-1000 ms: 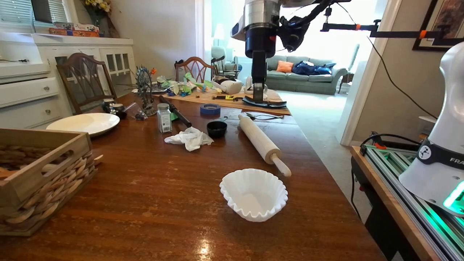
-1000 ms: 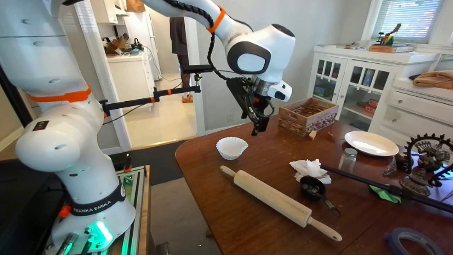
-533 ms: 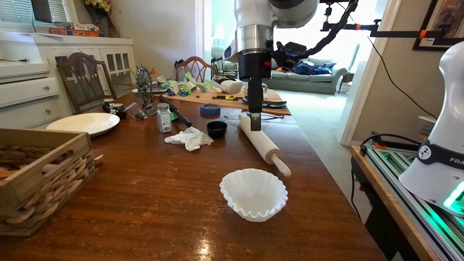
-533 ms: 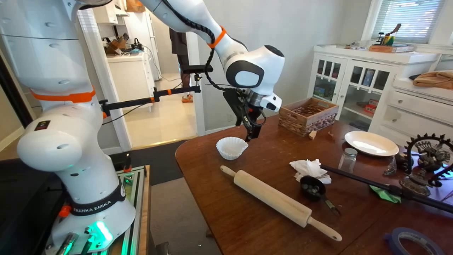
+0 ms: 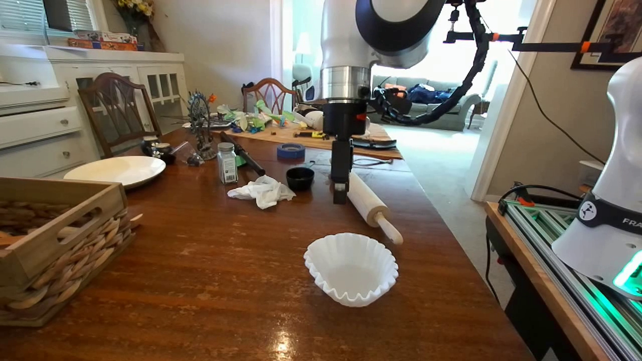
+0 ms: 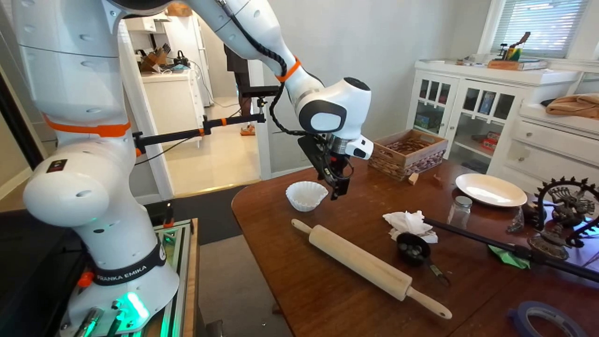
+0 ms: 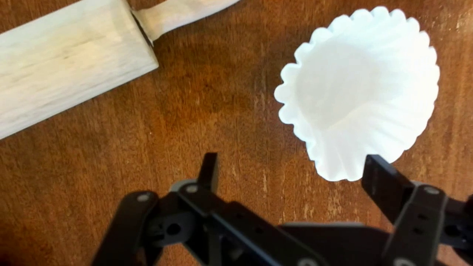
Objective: Move the white object to the right
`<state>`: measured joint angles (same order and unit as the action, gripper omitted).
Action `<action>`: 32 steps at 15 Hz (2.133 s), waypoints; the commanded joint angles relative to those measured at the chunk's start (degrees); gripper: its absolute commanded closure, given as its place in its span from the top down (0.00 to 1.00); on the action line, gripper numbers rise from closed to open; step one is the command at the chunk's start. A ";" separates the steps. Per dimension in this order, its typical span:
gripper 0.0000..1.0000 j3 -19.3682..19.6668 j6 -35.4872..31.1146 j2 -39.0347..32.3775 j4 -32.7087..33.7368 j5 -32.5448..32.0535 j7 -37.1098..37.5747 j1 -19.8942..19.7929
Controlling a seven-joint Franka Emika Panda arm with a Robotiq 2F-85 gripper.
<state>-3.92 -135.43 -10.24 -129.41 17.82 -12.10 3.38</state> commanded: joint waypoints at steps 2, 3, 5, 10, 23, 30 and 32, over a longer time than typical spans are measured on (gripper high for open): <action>1.00 -0.70 -0.05 -0.02 0.06 -0.24 0.17 -0.67; 1.00 -0.70 -0.07 -0.02 0.06 -0.25 0.17 -0.67; 1.00 -0.71 -0.09 -0.02 0.07 -0.25 0.17 -0.67; 1.00 -0.71 -0.11 -0.02 0.07 -0.25 0.17 -0.67; 1.00 -6.01 -2.52 -8.66 4.23 2.50 -4.00 -0.26; 0.42 -6.03 -2.11 -9.76 5.13 0.70 -6.06 -0.64; 0.27 -6.04 -1.98 -10.07 5.33 0.46 -6.35 -0.71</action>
<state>-9.47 -137.14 -19.07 -124.91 19.32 -17.45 3.28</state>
